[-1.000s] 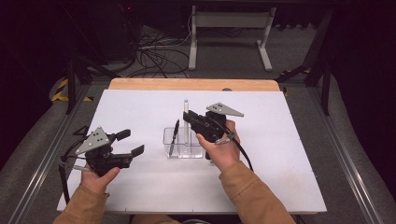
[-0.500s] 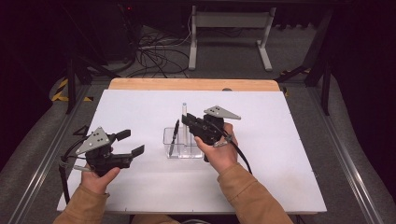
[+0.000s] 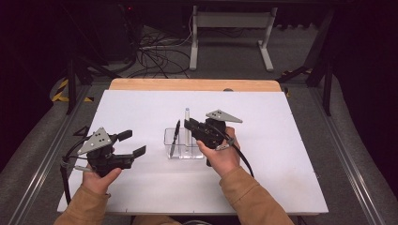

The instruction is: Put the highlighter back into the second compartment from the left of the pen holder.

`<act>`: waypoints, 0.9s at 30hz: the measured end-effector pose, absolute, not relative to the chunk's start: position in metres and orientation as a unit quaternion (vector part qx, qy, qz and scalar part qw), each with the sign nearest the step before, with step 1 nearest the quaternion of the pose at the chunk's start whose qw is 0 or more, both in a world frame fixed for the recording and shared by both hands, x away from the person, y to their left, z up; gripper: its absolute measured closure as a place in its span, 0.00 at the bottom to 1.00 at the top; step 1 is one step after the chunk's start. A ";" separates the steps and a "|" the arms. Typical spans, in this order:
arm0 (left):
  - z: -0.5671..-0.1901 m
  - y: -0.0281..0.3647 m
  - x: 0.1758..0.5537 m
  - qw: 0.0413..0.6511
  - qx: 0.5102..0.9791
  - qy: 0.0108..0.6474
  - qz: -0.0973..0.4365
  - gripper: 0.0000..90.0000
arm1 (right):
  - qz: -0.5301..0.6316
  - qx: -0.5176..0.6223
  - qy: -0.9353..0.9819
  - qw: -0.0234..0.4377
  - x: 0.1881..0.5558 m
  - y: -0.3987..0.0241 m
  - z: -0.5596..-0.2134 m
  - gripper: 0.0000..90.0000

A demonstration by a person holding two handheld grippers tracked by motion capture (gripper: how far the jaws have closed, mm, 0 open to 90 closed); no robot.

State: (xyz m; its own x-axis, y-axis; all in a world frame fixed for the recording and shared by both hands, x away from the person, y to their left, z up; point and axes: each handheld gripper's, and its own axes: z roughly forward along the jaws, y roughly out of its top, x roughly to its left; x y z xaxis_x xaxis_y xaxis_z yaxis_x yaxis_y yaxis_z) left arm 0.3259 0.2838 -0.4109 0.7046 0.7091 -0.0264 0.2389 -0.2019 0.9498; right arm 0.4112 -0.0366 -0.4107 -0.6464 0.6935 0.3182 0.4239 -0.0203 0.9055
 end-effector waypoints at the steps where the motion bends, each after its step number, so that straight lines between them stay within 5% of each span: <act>1: -0.411 0.283 0.325 0.547 0.743 0.322 0.212 0.24 | 0.591 0.406 0.689 0.109 0.411 -0.038 -0.410 0.78; 15: -0.410 0.284 0.327 0.544 0.745 0.315 0.221 0.24 | 0.618 0.383 0.669 0.150 0.411 -0.071 -0.384 0.28; 27: -0.410 0.284 0.326 0.549 0.741 0.322 0.214 0.24 | 0.597 0.393 0.677 0.178 0.411 -0.097 -0.372 0.19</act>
